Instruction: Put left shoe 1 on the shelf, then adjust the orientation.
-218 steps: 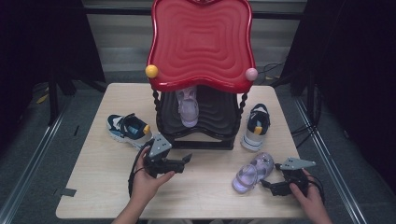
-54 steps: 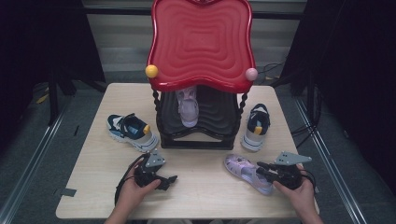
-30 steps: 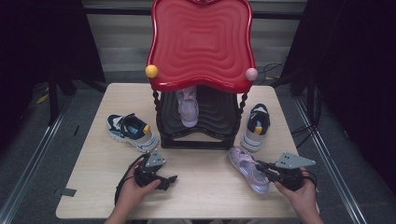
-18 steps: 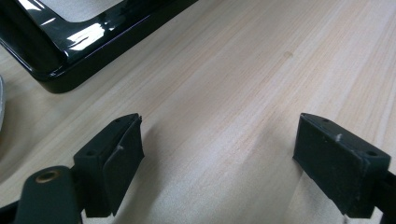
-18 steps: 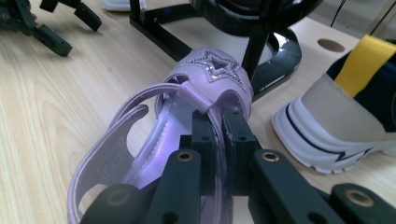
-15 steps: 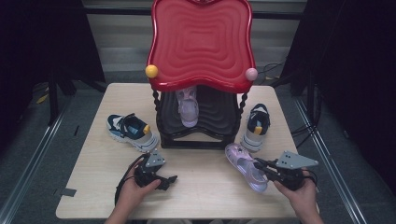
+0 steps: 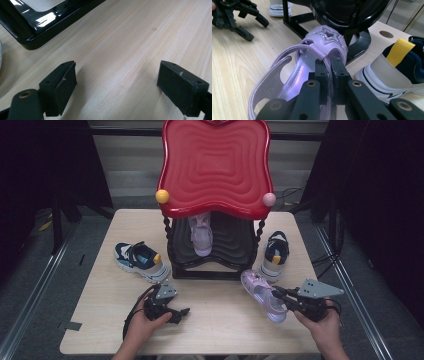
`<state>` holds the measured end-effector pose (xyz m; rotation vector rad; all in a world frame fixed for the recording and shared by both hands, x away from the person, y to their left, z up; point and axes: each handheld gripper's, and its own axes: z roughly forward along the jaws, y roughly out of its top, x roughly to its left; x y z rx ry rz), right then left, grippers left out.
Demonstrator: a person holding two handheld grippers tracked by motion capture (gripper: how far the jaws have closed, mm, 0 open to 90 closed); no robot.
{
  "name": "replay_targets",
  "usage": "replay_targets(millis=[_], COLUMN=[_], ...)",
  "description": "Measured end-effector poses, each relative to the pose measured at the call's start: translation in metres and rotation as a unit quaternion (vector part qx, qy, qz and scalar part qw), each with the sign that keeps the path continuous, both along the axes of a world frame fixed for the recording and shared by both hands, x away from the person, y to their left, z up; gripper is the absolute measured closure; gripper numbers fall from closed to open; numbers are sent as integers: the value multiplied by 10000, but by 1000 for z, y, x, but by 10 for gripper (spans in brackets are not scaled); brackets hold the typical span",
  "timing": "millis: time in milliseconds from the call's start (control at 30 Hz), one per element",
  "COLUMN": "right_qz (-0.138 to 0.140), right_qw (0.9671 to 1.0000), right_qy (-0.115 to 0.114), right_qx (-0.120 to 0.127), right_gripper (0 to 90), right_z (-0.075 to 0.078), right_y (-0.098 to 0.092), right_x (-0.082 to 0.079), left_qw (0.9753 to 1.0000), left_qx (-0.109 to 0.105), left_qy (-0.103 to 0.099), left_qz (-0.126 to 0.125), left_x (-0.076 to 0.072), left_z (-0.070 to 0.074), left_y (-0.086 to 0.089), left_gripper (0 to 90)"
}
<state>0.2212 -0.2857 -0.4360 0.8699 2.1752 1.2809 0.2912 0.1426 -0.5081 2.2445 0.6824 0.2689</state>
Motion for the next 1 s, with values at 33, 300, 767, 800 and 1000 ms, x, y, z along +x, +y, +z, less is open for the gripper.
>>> replay_targets(millis=[33,300,767,800,1000], right_qz=[-28,6,118,103,118], right_qw=[10000,10000,9997,9997,9992], right_qy=[-13,-52,-133,-149,-263], right_qx=[-1,62,149,169,260], right_gripper=[847,847,848,848,848], right_z=[1,12,22,24,38], right_y=[0,0,-1,-1,1], right_x=[0,1,-11,-12,-10], left_qw=[10000,10000,10000,10000,10000], left_qx=[-8,-14,-22,-21,-38], left_qy=[8,17,23,24,45], left_qz=[1,4,5,5,-5], left_x=[0,0,0,0,0], left_z=[0,0,0,0,0], left_y=[0,0,0,0,0], left_gripper=[150,150,150,150,149])
